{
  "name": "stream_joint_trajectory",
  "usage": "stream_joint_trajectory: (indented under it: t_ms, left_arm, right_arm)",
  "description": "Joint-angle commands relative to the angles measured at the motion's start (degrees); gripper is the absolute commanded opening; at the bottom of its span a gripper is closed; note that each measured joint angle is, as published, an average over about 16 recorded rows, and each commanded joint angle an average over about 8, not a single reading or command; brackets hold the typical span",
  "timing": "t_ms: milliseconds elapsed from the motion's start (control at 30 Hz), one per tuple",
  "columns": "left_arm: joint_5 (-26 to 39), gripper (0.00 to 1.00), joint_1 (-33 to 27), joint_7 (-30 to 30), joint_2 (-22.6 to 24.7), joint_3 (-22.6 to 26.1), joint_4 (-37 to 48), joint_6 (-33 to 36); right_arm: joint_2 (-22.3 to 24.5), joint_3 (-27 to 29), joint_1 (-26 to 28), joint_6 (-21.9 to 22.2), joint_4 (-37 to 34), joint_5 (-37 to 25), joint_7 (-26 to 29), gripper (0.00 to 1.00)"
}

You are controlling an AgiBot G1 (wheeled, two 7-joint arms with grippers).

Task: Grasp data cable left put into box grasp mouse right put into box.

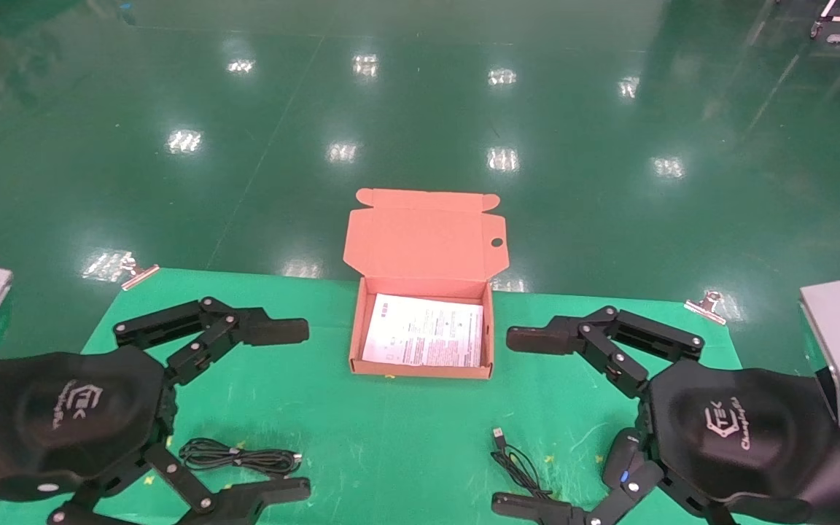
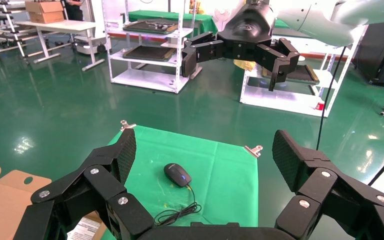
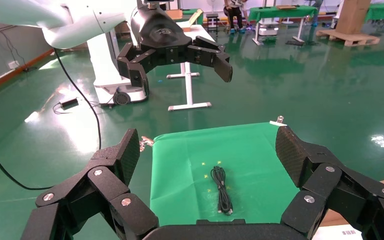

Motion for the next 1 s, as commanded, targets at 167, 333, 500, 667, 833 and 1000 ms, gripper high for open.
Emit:
stream_joint_trajectory:
  t_ms: [167,333,500,667,833,1000]
  left_arm:
    - [0.0,1.0,0.0,0.0,0.0,0.0,0.0,0.0]
    - [0.0,1.0,0.0,0.0,0.0,0.0,0.0,0.0]
    - [0.1,1.0,0.0,0.0,0.0,0.0,0.0,-0.1]
    - [0.2,1.0,-0.1,0.1,0.0,0.0,-0.1,-0.2]
    - [2.7,1.0,-1.2,0.5,-0.5,0.5,-0.7,-0.4]
    - [9.7,1.0,-4.5,-0.3,-0.8,3.1,-1.9,-0.4]
  right_arm:
    - [0.0,0.0,0.0,0.0,0.0,0.0,0.0,1.0]
    - [0.0,0.0,0.0,0.0,0.0,0.0,0.0,1.0]
    - [0.0,0.0,0.0,0.0,0.0,0.0,0.0,1.0]
    - [0.0,0.0,0.0,0.0,0.0,0.0,0.0,1.0]
    - [0.5,-0.3,0.7,-0.3,0.2,-1.5,-0.5,1.0]
    - [1.4,-1.8,3.2,-1.1,1.0,-6.5,-1.0,1.0]
